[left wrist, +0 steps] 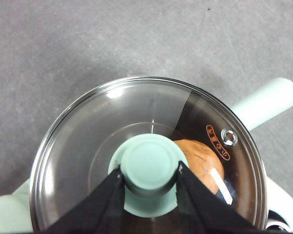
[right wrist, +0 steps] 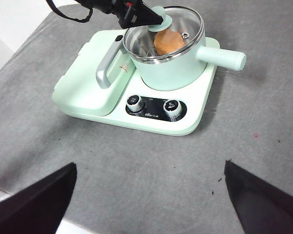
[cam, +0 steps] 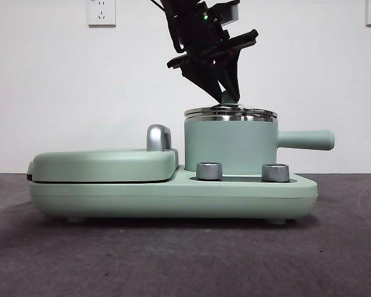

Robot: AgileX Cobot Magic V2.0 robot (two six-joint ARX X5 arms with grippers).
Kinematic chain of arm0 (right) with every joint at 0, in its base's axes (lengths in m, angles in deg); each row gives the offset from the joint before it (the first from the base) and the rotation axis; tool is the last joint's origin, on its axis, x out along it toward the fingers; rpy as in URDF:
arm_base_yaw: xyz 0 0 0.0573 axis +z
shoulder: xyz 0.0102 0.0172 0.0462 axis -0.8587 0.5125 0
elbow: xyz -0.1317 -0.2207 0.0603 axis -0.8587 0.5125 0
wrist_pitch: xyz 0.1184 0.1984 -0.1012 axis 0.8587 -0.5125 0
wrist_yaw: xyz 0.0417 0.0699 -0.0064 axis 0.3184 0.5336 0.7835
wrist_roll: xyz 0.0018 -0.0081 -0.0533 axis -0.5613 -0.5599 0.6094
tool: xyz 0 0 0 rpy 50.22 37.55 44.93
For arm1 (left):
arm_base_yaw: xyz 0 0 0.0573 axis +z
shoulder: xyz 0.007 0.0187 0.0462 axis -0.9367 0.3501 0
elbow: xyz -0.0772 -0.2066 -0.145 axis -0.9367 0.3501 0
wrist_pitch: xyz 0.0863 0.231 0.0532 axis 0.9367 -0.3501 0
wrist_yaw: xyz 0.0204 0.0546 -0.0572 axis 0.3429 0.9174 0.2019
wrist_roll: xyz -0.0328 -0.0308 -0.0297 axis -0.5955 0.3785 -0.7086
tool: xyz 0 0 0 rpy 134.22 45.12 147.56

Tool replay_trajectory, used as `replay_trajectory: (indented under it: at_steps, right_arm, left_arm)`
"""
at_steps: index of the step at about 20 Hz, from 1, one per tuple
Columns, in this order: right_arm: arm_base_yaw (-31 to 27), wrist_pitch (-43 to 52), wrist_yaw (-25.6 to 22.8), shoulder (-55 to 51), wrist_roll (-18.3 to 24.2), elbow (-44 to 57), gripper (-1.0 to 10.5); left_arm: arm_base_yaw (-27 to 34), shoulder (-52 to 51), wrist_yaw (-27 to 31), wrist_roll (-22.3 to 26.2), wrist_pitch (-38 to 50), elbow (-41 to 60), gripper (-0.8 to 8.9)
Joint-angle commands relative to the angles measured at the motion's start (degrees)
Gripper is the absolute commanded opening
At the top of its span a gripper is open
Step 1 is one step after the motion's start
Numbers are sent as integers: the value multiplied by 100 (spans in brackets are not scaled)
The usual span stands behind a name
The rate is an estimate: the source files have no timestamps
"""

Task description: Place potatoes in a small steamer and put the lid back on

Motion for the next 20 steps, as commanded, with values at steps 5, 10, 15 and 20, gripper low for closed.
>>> replay_trajectory:
  at_steps: [5, 10, 15, 20]
  right_arm:
    - [39, 61, 15, 20, -87, -50, 481]
    - [39, 63, 20, 22, -127, -50, 481]
    - [39, 63, 15, 22, -127, -50, 481]
    - [39, 63, 17, 22, -116, -50, 481]
  left_arm:
    - [2, 289, -791, 839, -195, -59, 31]
    - [46, 289, -835, 706, -214, -59, 35]
    - [142, 203, -833, 103, 42, -72, 537]
    - [334, -369, -833, -341, -503, -144, 599]
